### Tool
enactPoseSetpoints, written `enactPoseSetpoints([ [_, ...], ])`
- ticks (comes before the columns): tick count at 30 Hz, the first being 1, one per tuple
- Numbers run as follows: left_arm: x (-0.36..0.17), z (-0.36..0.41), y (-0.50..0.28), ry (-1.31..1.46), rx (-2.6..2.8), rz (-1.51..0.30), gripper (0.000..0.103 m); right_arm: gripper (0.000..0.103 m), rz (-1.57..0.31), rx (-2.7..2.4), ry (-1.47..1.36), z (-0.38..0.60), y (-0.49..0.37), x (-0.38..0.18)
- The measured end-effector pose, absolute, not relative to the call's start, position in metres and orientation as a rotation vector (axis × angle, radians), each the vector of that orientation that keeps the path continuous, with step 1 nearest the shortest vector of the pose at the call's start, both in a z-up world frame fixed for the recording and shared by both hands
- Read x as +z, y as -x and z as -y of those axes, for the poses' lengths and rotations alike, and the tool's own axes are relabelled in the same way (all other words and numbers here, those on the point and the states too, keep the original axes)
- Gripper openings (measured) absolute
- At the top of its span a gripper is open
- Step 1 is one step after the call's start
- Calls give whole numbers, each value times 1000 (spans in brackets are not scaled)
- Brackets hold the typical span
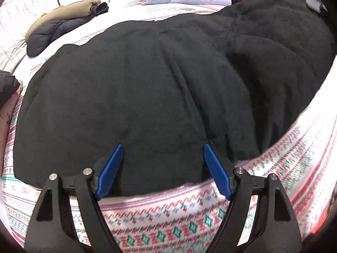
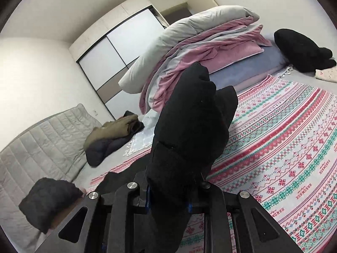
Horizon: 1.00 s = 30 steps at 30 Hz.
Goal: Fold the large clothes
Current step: 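Lift the hem end with the right gripper and fold it over the coat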
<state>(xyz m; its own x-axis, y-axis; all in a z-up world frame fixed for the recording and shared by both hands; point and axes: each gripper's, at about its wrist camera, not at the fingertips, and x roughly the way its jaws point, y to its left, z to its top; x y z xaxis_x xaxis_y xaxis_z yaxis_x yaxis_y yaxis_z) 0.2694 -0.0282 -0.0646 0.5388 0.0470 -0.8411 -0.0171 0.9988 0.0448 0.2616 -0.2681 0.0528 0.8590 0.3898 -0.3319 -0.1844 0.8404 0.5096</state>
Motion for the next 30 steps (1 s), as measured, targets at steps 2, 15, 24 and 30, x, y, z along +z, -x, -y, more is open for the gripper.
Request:
enactPoseSetpoints([
  [2, -53, 28, -265, -35, 4, -988, 79, 23, -450, 311, -508, 275, -263, 50],
  [15, -46, 18, -354, -169, 96, -1034, 79, 24, -458, 328, -576, 285, -267, 47],
  [24, -23, 22, -361, -215, 48, -984, 78, 24, -447, 345, -561, 280, -265, 50],
  [30, -61, 45, -392, -332, 29, -1102, 79, 24, -451, 352, -594, 286, -266, 47],
])
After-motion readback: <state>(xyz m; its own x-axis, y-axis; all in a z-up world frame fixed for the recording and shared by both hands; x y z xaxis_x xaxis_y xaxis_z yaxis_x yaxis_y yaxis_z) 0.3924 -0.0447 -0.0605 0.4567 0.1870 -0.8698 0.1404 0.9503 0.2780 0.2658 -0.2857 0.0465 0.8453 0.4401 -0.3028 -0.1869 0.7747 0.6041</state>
